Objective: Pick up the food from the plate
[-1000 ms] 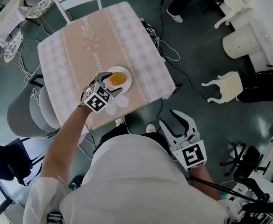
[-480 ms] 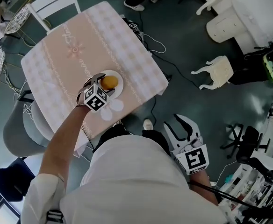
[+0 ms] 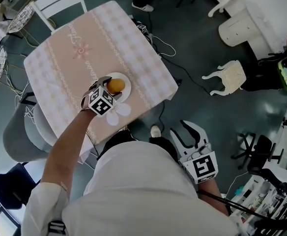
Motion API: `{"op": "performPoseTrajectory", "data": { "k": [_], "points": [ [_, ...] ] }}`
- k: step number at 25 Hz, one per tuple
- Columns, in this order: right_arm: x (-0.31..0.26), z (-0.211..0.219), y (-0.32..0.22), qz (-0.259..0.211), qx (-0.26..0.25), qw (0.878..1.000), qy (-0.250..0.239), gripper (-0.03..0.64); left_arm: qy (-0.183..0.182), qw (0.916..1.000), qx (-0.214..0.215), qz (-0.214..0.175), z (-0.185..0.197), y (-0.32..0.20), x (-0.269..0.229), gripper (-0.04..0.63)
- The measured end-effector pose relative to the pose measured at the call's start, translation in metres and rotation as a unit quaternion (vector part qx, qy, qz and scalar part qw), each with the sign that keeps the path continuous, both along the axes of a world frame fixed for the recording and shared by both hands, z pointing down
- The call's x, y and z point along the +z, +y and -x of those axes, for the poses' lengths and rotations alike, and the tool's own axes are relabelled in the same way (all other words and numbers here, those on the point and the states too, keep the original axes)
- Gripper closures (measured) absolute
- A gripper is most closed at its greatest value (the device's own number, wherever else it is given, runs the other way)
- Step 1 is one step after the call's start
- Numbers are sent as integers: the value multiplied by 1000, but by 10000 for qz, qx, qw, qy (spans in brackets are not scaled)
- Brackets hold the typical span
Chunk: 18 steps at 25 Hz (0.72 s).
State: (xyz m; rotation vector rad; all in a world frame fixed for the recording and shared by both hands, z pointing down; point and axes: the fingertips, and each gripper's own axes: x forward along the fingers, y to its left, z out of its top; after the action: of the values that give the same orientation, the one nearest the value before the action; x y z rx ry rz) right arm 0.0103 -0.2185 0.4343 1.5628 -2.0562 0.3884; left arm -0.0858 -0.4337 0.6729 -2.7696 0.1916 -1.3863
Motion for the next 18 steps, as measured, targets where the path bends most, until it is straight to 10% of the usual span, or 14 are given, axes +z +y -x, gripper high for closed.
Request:
{"op": "performPoseTrajectory", "data": {
  "k": [18],
  "points": [
    [6, -22, -2, -131, -840, 9961, -251, 451, 852, 9907, -1047, 179, 1, 28, -104, 239]
  ]
}}
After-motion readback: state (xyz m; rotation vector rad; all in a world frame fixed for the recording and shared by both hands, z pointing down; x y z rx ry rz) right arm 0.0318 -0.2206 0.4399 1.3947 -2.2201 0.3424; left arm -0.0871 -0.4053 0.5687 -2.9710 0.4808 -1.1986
